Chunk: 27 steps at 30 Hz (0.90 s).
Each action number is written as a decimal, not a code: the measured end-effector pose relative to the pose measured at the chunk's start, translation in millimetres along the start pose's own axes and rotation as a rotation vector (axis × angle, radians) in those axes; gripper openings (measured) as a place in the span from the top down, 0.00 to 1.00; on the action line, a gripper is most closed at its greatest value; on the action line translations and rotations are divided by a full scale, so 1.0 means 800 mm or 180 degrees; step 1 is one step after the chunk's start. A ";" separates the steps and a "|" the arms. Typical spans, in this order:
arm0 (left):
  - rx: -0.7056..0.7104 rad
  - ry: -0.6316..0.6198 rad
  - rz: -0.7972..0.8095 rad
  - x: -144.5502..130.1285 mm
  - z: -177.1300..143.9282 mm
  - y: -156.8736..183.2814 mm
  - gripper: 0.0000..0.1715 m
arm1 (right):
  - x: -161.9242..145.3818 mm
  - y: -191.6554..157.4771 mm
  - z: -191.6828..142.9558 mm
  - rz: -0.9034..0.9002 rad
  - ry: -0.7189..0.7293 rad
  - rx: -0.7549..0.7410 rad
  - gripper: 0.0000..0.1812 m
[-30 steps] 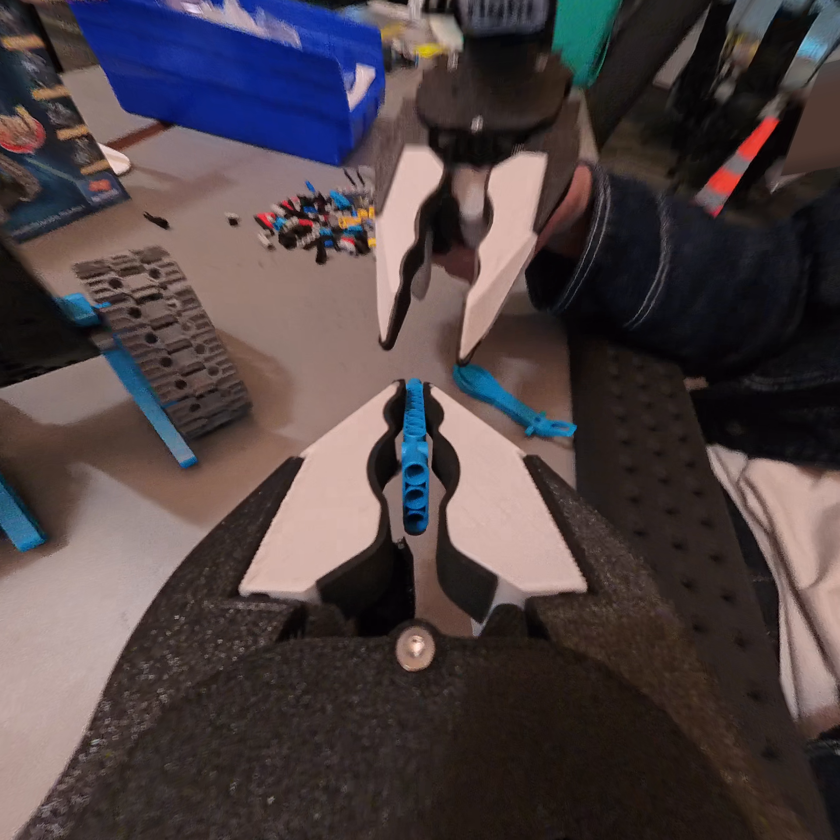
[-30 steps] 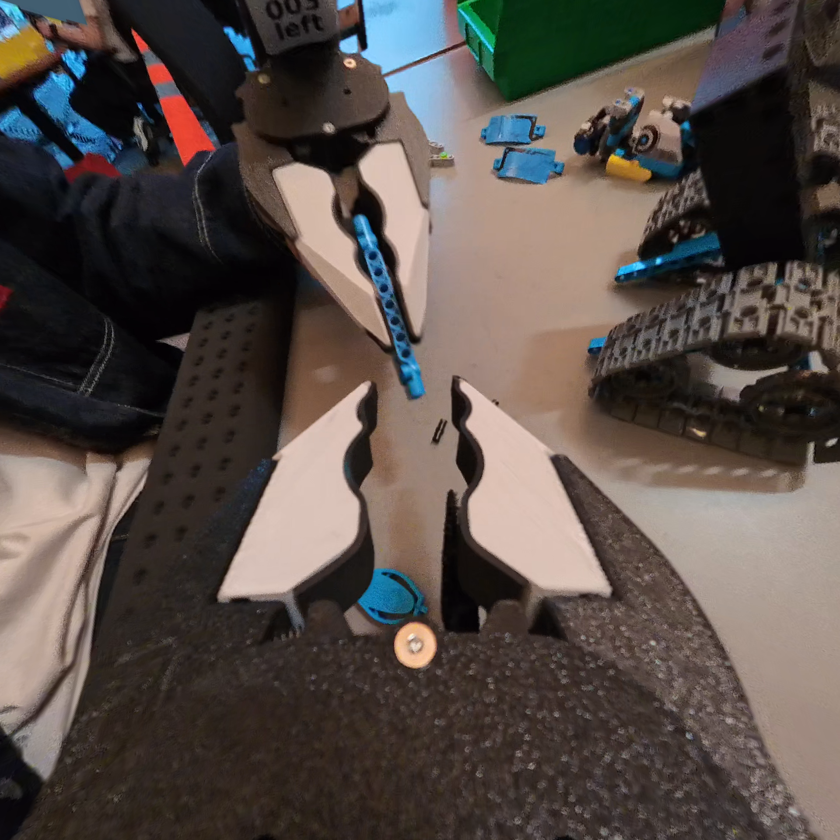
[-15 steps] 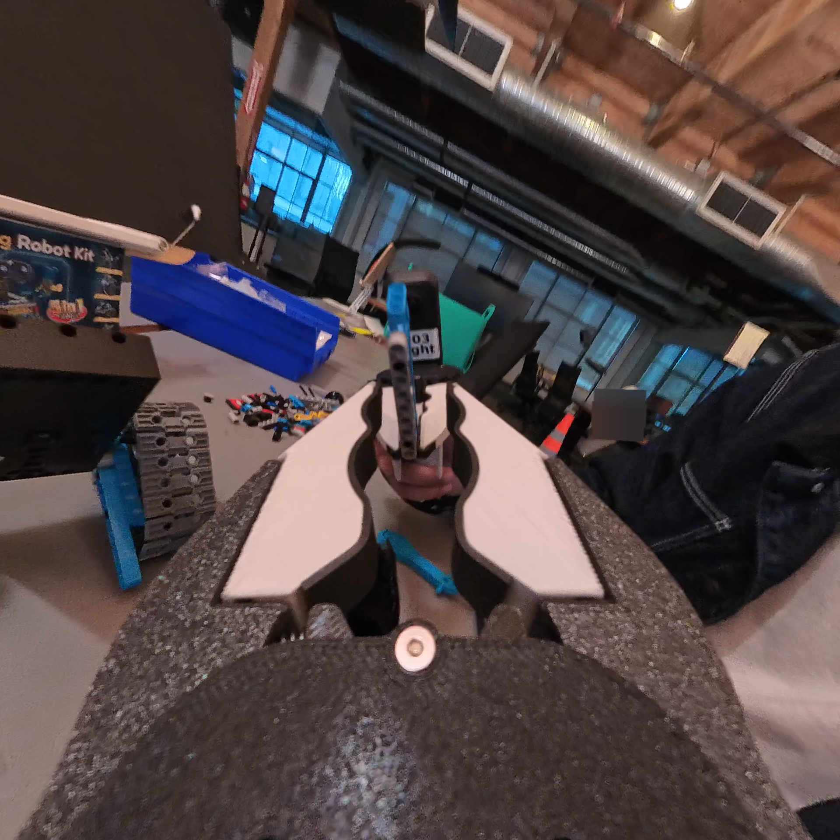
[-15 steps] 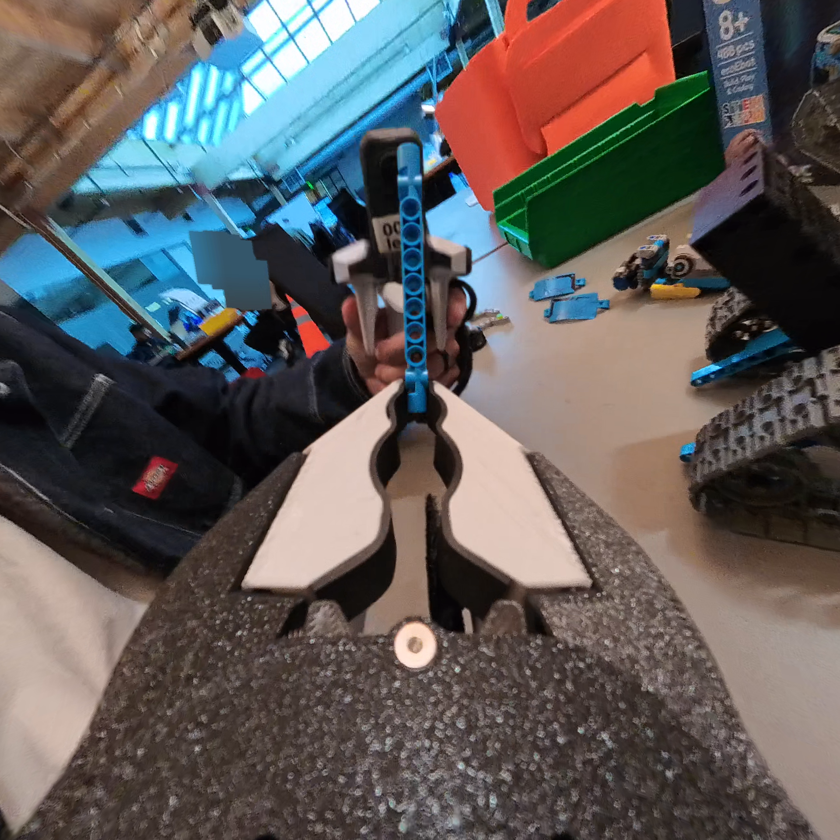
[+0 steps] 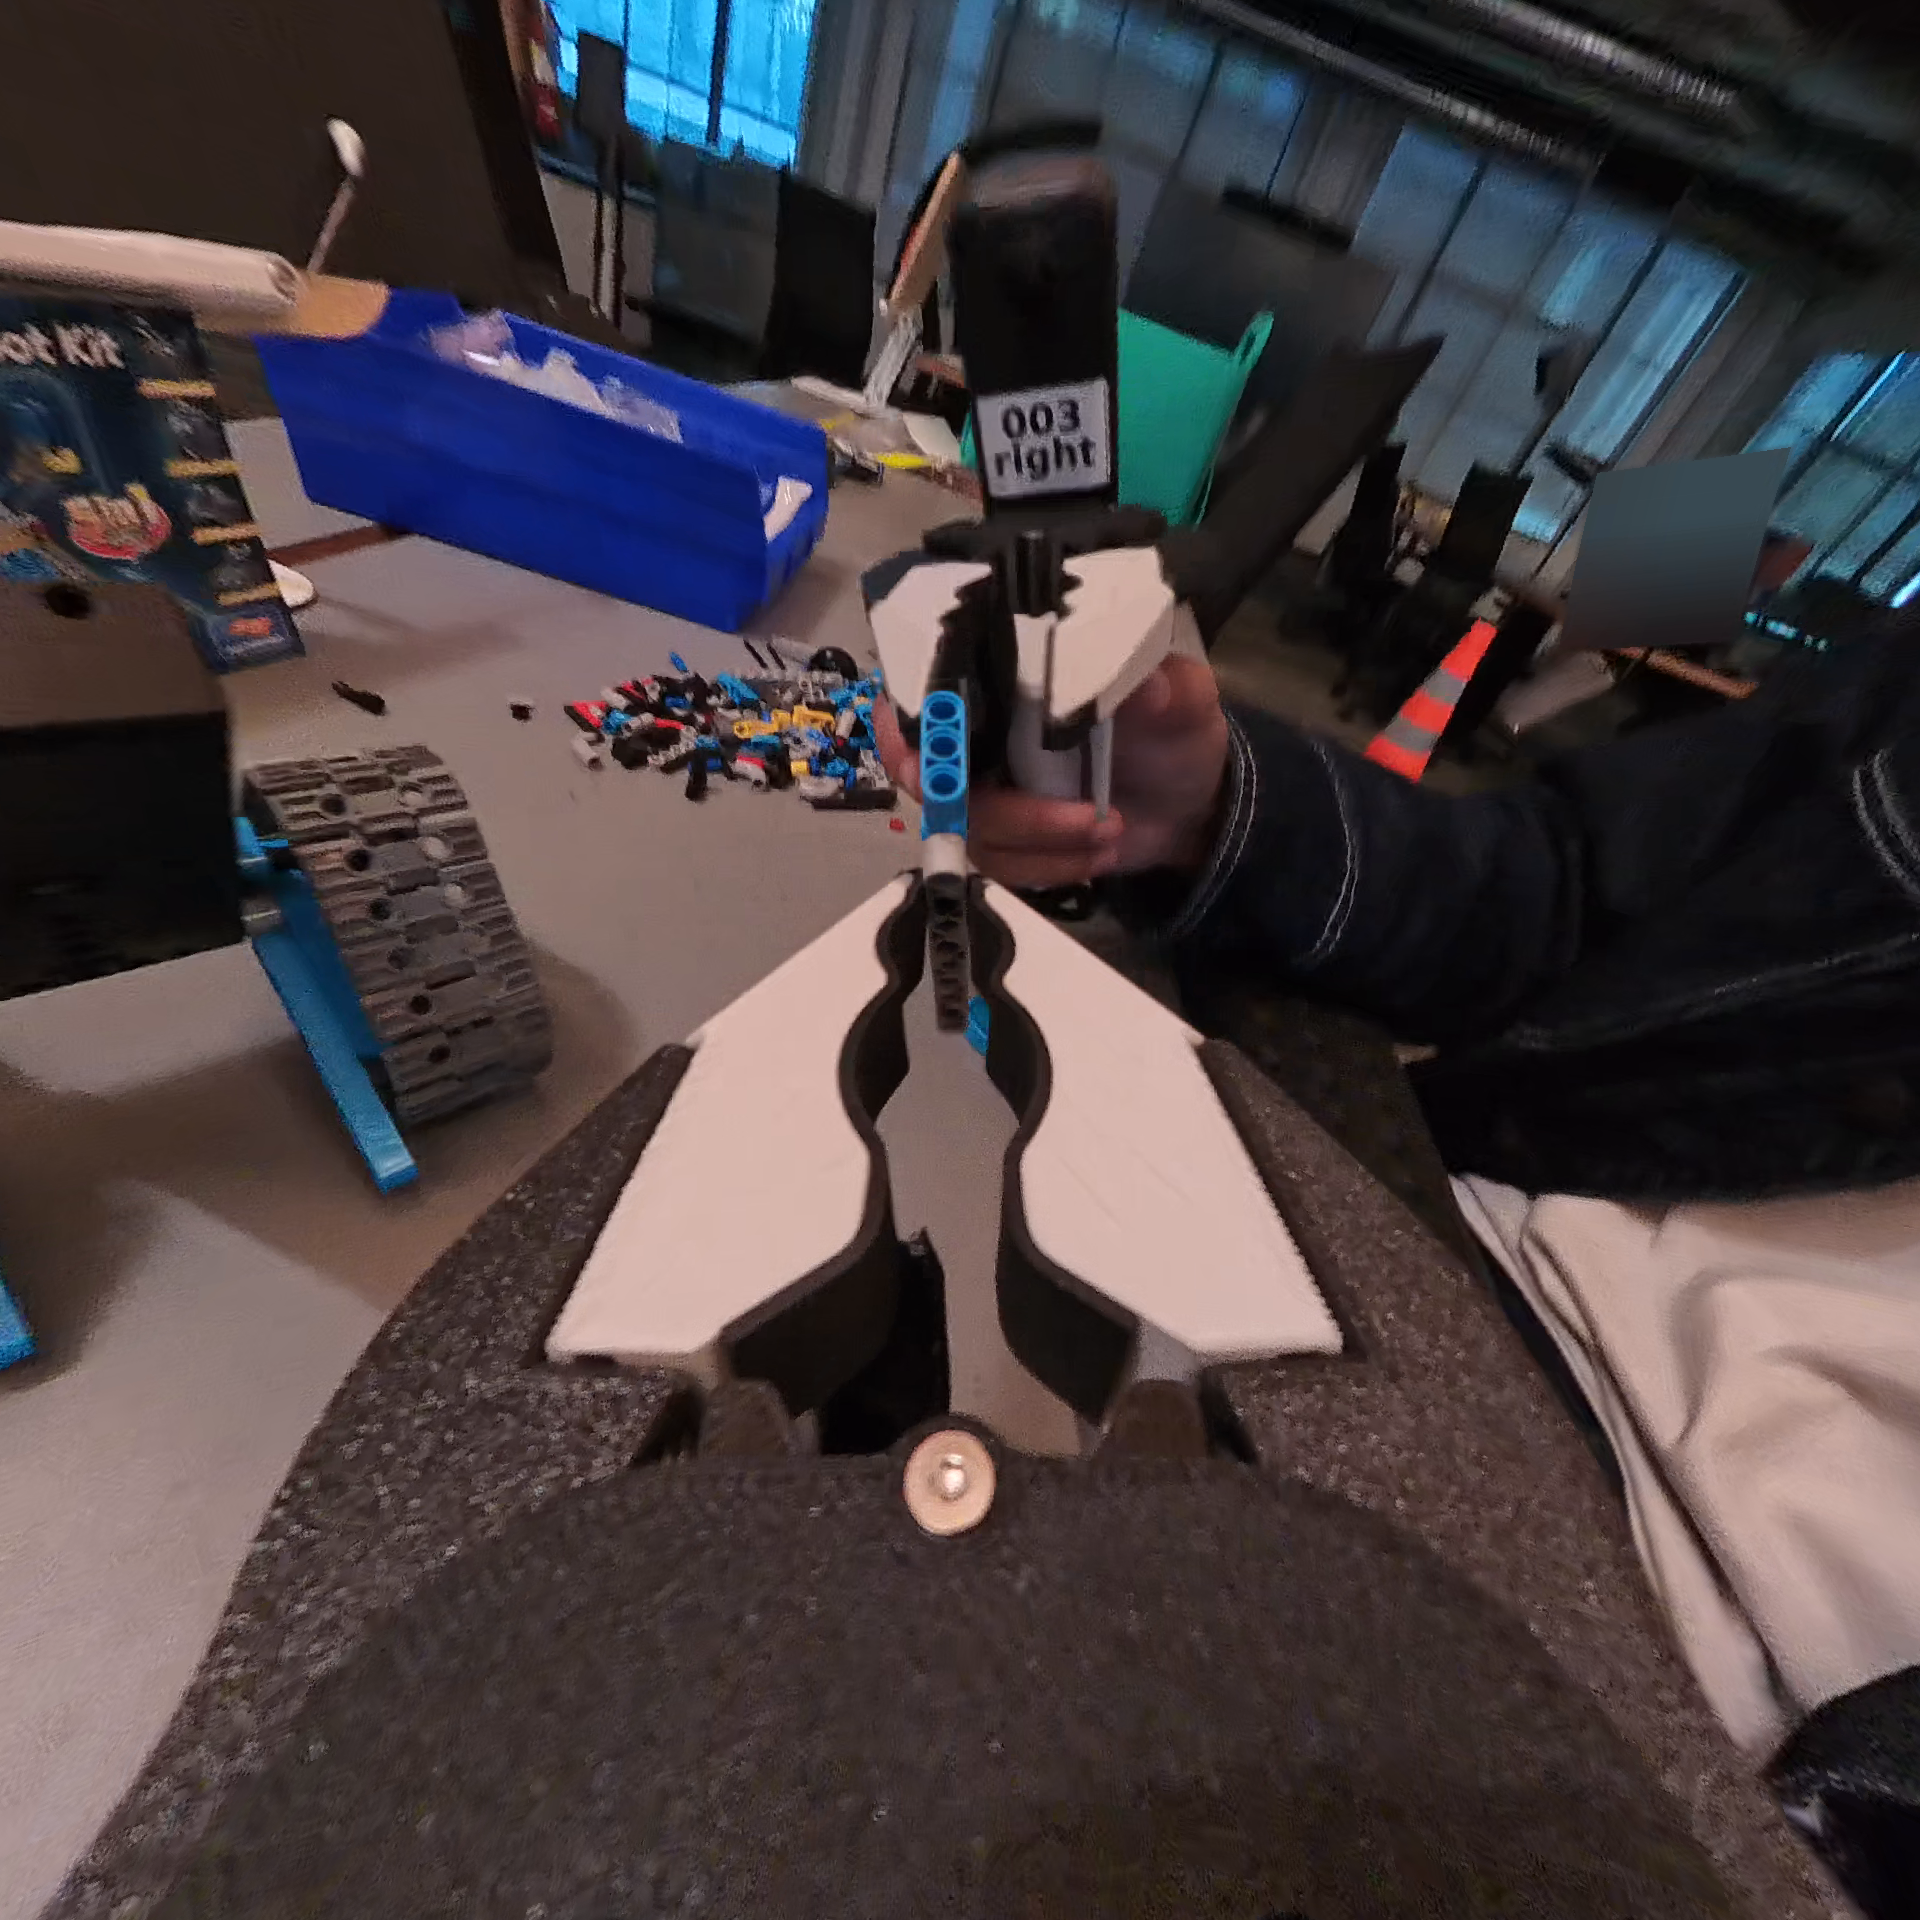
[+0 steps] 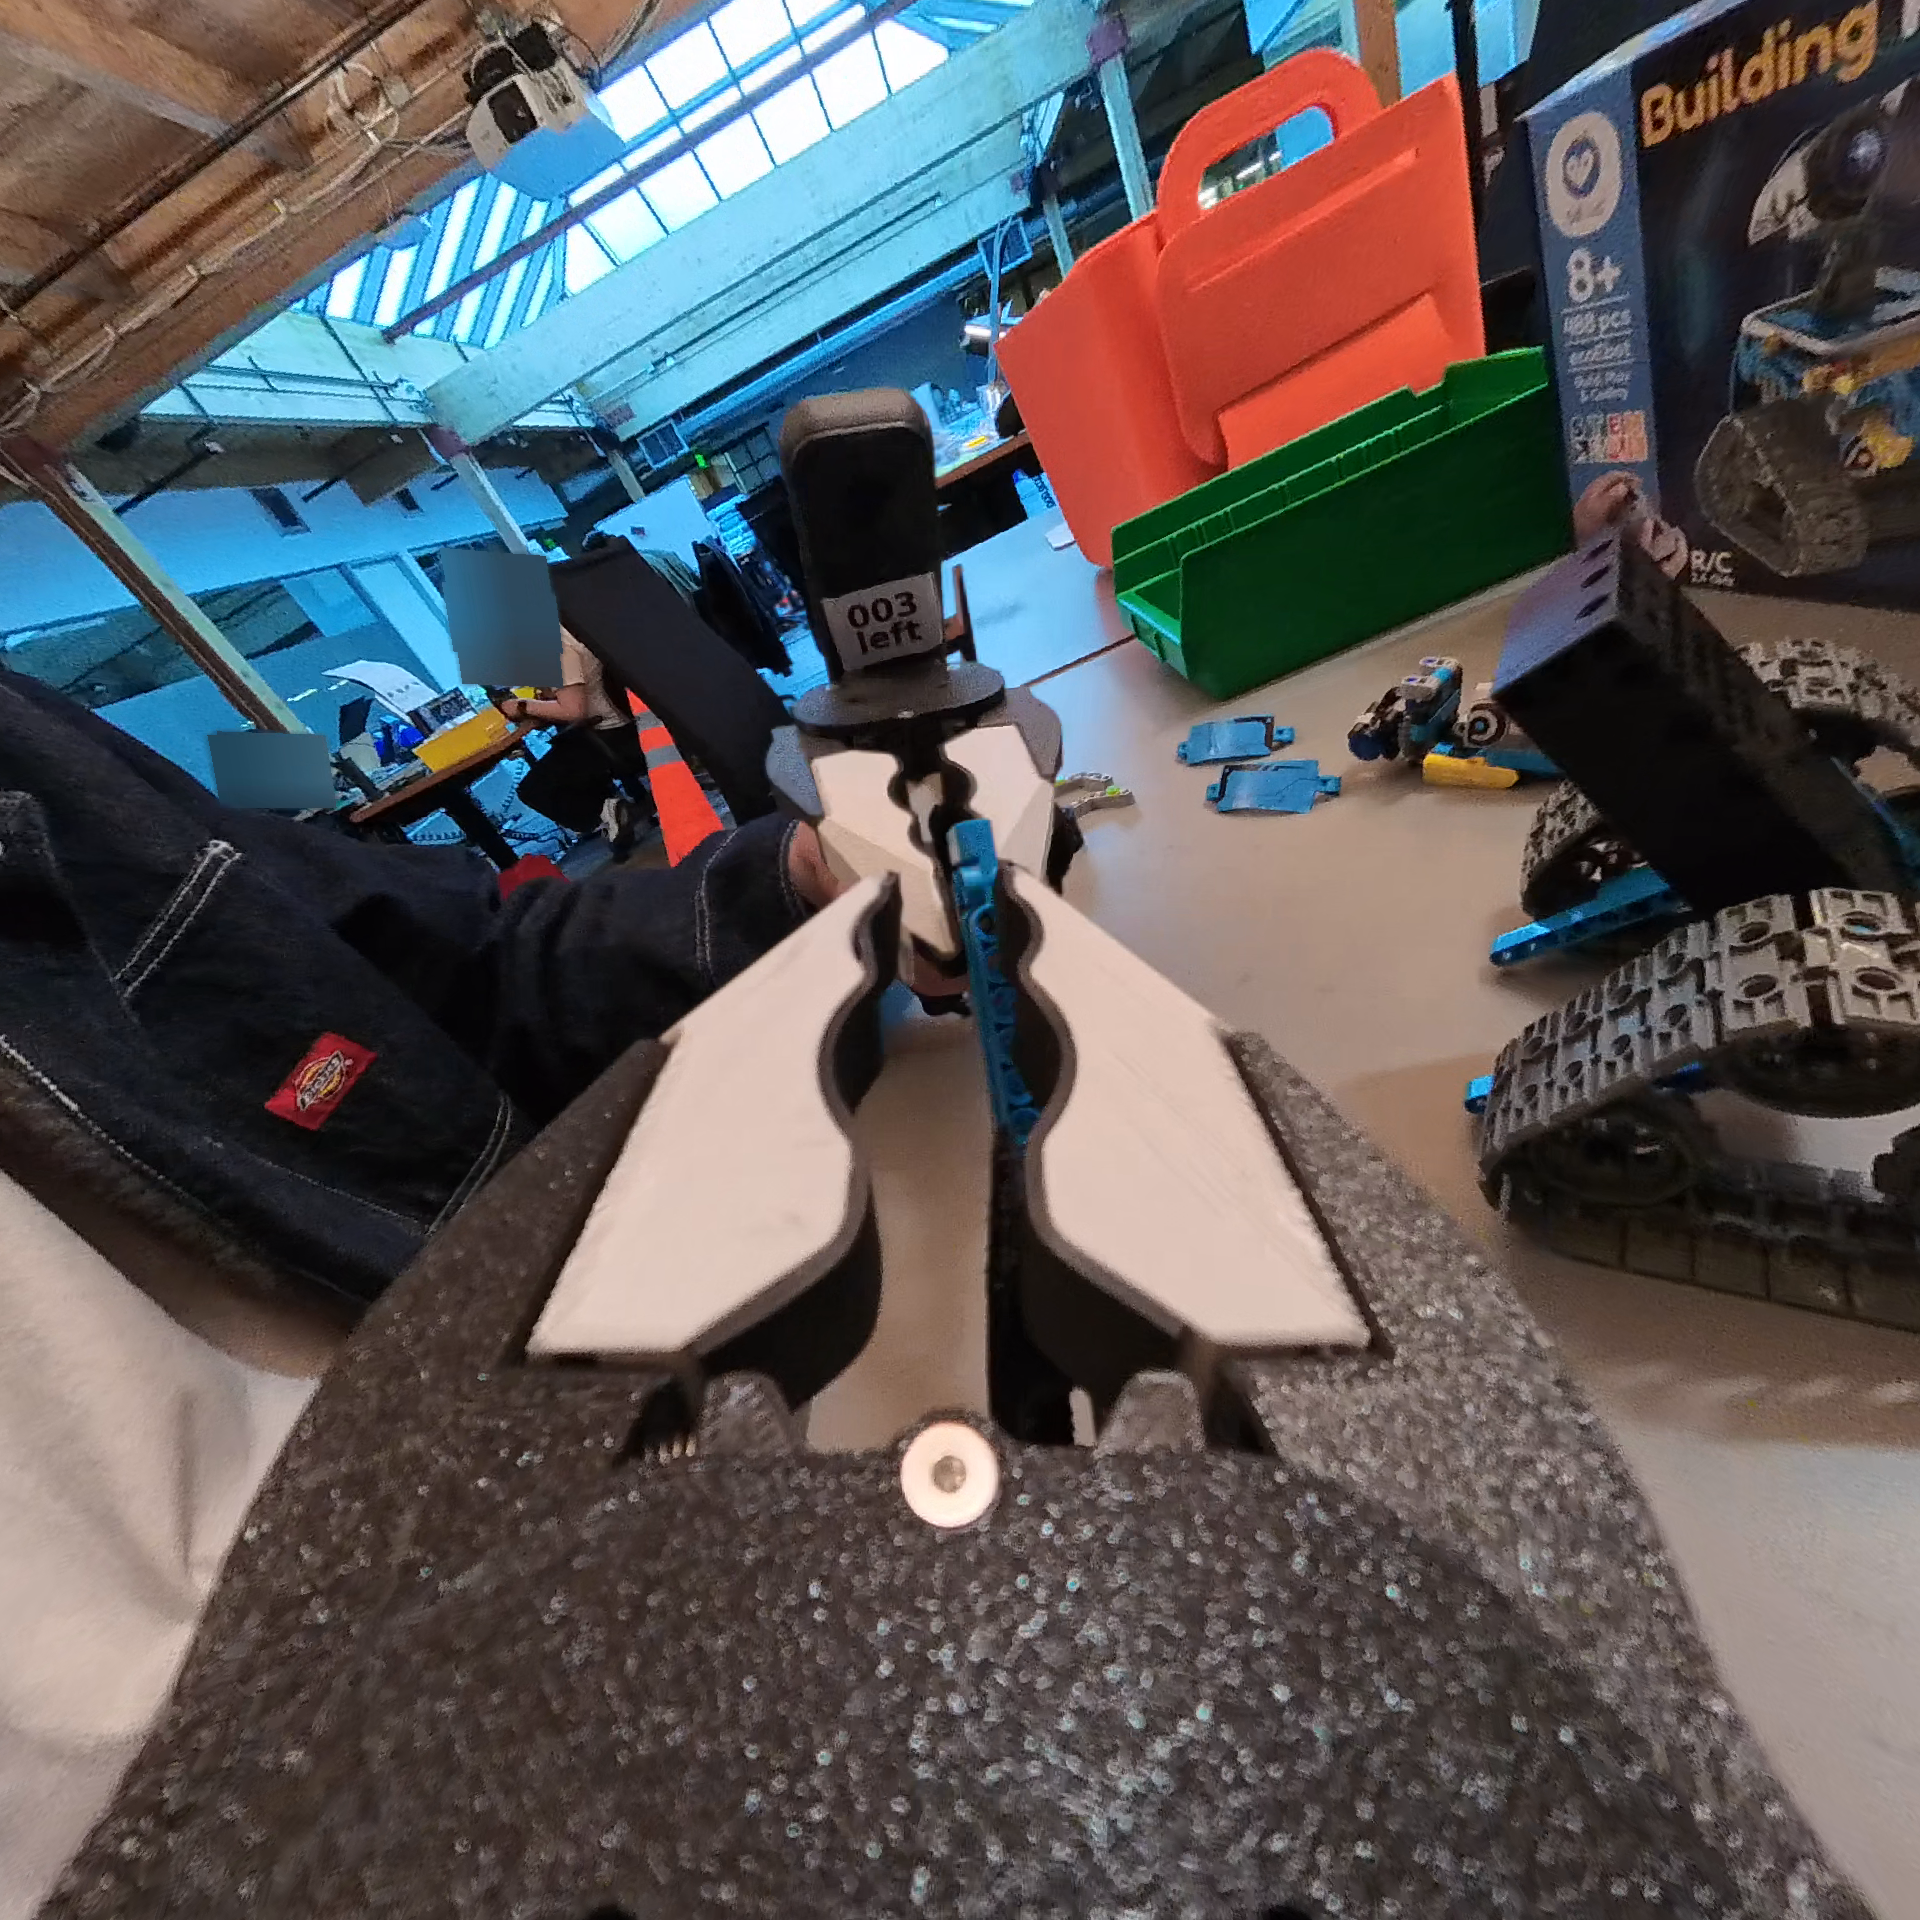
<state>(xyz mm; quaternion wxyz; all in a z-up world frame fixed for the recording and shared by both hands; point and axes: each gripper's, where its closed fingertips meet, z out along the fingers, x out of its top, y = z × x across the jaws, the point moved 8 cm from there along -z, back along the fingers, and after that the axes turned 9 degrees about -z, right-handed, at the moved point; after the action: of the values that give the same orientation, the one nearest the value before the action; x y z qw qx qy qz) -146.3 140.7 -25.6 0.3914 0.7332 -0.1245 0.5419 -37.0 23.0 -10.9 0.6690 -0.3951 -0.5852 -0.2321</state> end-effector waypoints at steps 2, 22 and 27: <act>-0.0053 -0.0022 -0.0019 -0.001 0.002 0.002 0.97 | -0.001 0.001 -0.001 0.0038 0.0014 0.0033 0.94; -0.0024 0.0172 0.0046 0.004 0.004 0.006 0.95 | -0.007 0.001 0.003 0.0010 -0.0246 -0.0006 0.97; -0.0229 0.0384 -0.0182 0.012 -0.006 0.005 1.00 | -0.008 -0.001 0.006 0.0013 -0.0254 0.0033 0.97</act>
<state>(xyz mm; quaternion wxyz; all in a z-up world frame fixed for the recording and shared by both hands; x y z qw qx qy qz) -148.7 143.9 -14.7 0.4396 0.6879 -0.0990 0.5690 -42.3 25.3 -16.9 0.6476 -0.4018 -0.6118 -0.2117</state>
